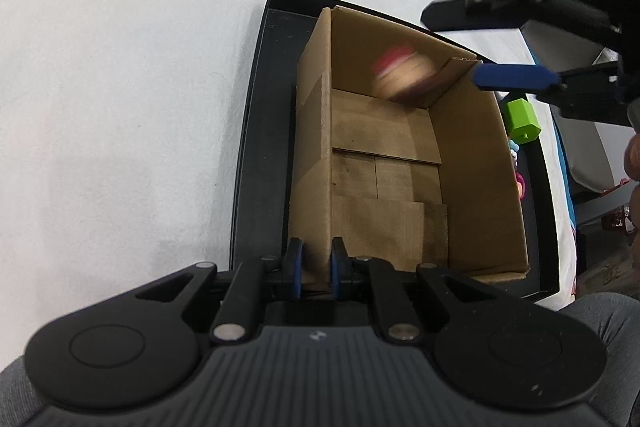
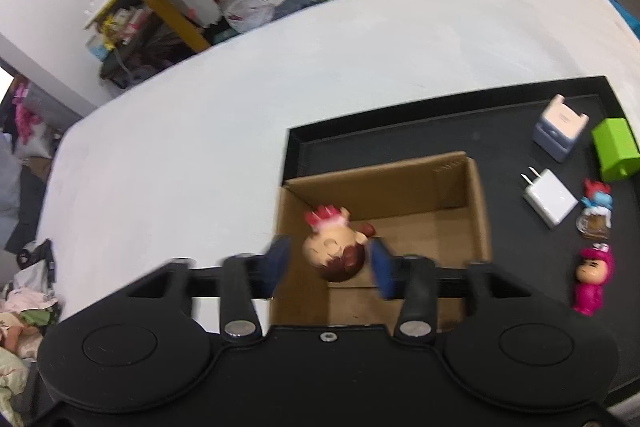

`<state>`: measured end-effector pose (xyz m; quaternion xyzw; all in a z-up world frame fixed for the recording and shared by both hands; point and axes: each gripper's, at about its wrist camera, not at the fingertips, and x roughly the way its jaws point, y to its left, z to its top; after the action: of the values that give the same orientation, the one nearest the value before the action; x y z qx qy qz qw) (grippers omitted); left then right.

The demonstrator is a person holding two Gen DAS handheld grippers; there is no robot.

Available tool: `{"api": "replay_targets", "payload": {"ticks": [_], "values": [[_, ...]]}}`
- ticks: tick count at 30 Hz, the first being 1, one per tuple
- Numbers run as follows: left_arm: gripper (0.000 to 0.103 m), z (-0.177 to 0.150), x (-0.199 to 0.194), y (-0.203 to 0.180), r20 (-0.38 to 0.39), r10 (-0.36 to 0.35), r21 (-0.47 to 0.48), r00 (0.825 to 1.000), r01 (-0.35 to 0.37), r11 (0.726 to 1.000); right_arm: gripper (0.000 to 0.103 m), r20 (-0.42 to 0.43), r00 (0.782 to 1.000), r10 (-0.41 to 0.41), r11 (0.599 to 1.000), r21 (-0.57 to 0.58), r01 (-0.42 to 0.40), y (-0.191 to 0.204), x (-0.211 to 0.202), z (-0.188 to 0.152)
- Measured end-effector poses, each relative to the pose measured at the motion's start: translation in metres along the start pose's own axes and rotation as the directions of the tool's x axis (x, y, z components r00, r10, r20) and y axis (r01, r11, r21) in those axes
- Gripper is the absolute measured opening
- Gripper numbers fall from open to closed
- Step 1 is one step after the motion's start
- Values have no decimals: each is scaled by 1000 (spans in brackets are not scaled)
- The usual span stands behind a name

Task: Organize rigid objects
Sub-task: 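Carry the doll figure over the cardboard box and open the right gripper, then move the right tool back toward the pink dinosaur figure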

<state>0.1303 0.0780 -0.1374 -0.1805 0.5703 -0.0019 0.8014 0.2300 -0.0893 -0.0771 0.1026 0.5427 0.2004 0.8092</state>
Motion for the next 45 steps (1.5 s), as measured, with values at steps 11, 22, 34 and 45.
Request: {"api": "replay_targets", "payload": {"ticks": [11, 22, 34, 45], "values": [[13, -1, -1, -2, 5, 18, -4, 1000, -18, 1000, 77, 78, 992, -103, 995, -4, 104, -25, -32, -6], [13, -1, -1, -7, 11, 58, -2, 998, -58, 998, 79, 58, 984, -167, 983, 86, 161, -85, -57, -14], [12, -1, -3, -9, 21, 79, -5, 997, -79, 997, 81, 3, 975, -221, 962, 168, 217, -142, -63, -32], [11, 0, -3, -12, 31, 101, -17, 994, -101, 995, 67, -59, 973, -222, 950, 210, 229, -175, -39, -40]]}}
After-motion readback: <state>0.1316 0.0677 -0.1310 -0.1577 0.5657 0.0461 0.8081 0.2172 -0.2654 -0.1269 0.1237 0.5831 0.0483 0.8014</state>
